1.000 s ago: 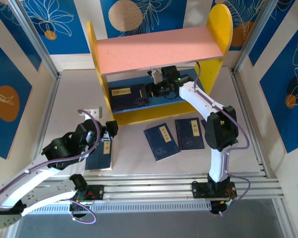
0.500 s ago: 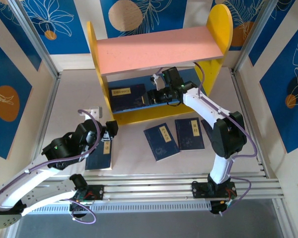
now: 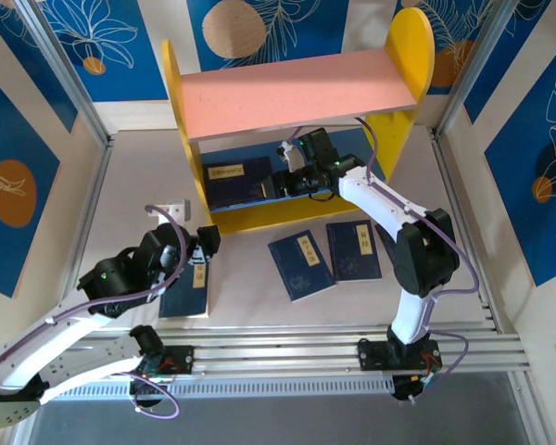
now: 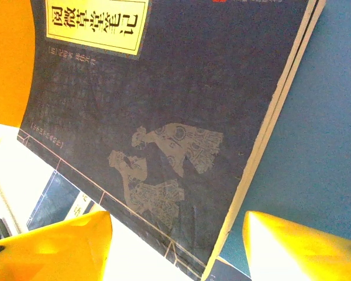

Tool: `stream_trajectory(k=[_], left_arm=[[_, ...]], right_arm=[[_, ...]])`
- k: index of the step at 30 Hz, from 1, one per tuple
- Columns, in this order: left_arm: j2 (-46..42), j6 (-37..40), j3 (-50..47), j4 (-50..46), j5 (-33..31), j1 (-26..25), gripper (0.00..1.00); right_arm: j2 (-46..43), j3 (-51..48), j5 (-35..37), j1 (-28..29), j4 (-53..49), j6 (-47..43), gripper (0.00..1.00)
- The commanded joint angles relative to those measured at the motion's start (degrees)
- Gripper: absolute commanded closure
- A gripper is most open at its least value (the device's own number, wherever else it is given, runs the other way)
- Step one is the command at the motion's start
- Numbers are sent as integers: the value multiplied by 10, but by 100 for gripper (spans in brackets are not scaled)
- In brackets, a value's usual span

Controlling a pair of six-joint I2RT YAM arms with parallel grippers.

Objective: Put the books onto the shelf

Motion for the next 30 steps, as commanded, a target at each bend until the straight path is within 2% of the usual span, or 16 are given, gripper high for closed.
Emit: stream_trajectory(k=[1, 30], left_arm=[[-8, -4, -7, 4, 0, 3, 29], [-3, 2, -3, 7, 1, 3, 28]], right_arm=[[-24, -5, -5, 5, 3, 5, 39], [-19, 19, -8, 21, -6, -2, 39]])
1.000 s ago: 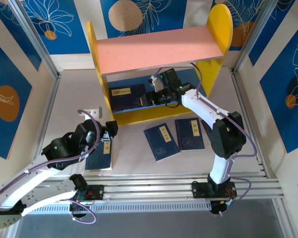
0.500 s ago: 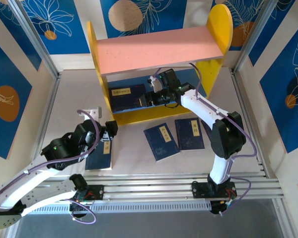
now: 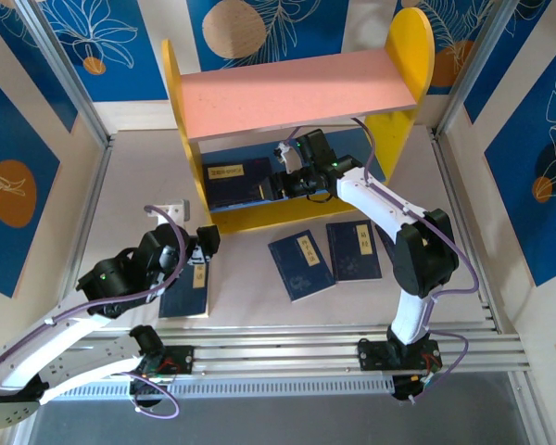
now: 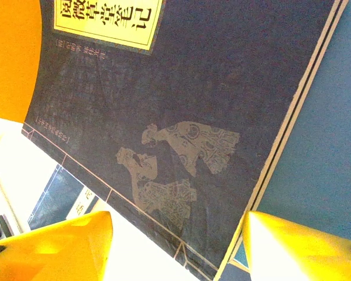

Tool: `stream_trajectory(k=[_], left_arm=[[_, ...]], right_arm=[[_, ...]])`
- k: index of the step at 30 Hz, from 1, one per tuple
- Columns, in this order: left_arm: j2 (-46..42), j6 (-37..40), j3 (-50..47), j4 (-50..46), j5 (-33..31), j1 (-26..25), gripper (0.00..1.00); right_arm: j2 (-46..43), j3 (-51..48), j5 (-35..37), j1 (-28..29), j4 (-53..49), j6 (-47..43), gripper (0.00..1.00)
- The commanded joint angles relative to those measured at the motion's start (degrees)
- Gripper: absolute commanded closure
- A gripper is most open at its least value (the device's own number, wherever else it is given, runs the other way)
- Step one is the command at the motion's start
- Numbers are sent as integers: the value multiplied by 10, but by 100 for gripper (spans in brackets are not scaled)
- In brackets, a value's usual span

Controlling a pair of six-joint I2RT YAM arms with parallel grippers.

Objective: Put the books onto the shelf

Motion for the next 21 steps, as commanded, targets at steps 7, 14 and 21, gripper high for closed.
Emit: stream_trajectory(k=[7, 14, 21], left_arm=[[1, 3, 0, 8, 3, 3, 29], [2, 4, 5, 7, 2, 3, 28], [6, 5, 6, 7, 3, 3, 28]], right_arm=[[-14, 25, -13, 12, -6, -1, 39], [-9, 31, -14, 12, -5, -1, 39], [-5, 35, -17, 13, -5, -1, 39]])
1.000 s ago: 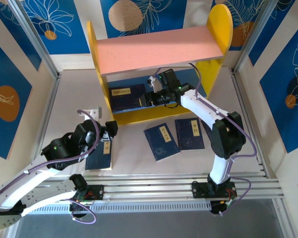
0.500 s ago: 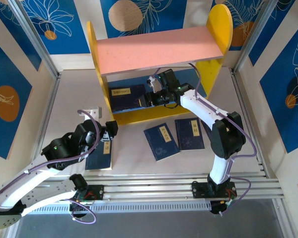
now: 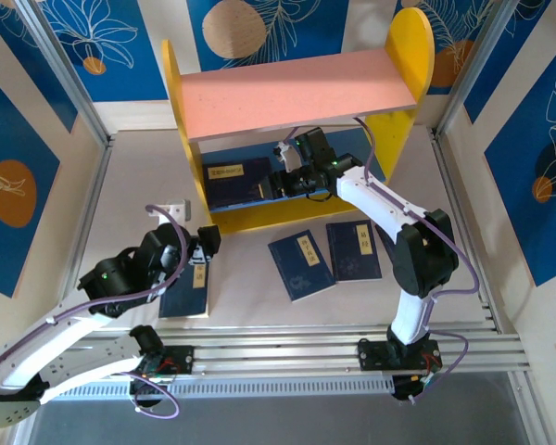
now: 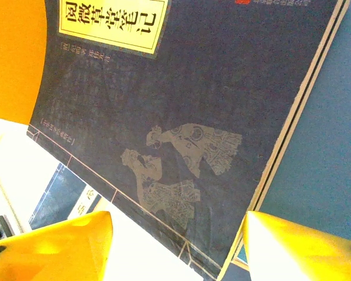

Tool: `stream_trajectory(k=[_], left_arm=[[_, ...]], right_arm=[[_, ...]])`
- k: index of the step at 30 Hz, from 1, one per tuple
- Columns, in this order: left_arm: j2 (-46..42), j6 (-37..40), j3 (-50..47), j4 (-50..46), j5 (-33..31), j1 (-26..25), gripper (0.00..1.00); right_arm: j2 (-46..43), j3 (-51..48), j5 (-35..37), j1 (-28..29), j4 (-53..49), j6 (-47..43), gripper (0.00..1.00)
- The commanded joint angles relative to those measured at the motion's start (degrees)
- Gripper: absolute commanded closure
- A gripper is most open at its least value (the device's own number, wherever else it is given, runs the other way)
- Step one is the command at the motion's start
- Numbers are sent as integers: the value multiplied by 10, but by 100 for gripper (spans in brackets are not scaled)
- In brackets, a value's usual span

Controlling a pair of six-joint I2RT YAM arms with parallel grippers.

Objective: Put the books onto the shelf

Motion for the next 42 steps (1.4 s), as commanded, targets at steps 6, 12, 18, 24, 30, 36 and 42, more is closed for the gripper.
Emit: stream_trajectory(k=[6, 12, 18, 24, 30, 36, 42], left_arm=[[2, 5, 7, 7, 4, 4, 28], [1, 5, 6, 6, 4, 4, 28], [1, 5, 5, 6, 4, 4, 28], [-1, 4, 4, 5, 4, 4, 28], [-2, 5, 3, 4, 3, 4, 28], [-2, 4, 2, 4, 3, 4, 28], [-3, 5, 1, 5, 3, 5, 28]], right_arm=[[-3, 25, -21, 11, 7, -1, 39], [-1, 27, -24, 12, 8, 0, 39], [3, 30, -25, 12, 8, 0, 39], [8, 36, -27, 11, 8, 0, 39], [13, 41, -29, 11, 8, 1, 39], [17, 43, -30, 13, 7, 1, 39], [21, 44, -30, 14, 8, 1, 39]])
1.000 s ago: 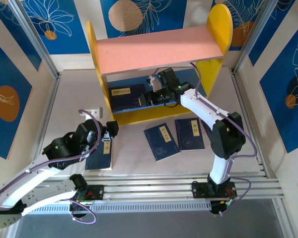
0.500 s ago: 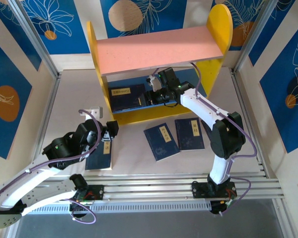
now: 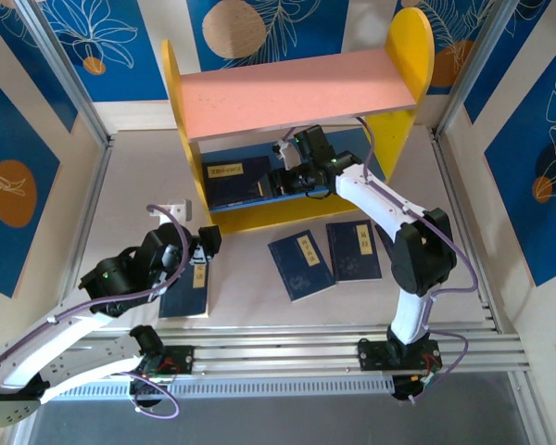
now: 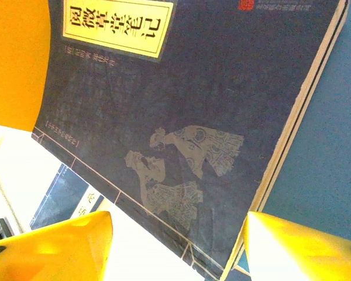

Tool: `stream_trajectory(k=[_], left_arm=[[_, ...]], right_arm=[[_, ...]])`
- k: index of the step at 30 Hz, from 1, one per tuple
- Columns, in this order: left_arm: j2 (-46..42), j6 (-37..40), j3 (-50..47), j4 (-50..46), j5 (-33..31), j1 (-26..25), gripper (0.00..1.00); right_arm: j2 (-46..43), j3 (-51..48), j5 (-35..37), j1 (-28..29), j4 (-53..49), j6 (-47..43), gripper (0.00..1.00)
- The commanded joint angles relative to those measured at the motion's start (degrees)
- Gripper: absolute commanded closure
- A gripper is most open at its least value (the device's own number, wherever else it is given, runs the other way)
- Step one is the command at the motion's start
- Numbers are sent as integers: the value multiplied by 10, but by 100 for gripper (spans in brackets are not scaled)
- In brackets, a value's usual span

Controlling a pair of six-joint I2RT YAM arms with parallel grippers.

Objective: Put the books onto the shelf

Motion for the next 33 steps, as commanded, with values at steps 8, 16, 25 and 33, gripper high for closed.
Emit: stream_trajectory(k=[8, 16, 25, 33], left_arm=[[-5, 5, 1, 4, 2, 5, 28], [-5, 4, -1, 4, 3, 4, 27], [-8, 3, -3, 3, 0, 6, 27], [-9, 3, -4, 2, 1, 6, 27]], right_arm=[[14, 29, -33, 14, 16, 1, 39], [15, 29, -33, 15, 17, 1, 39], [17, 33, -34, 16, 16, 2, 39], [21, 39, -37, 18, 16, 2, 39]])
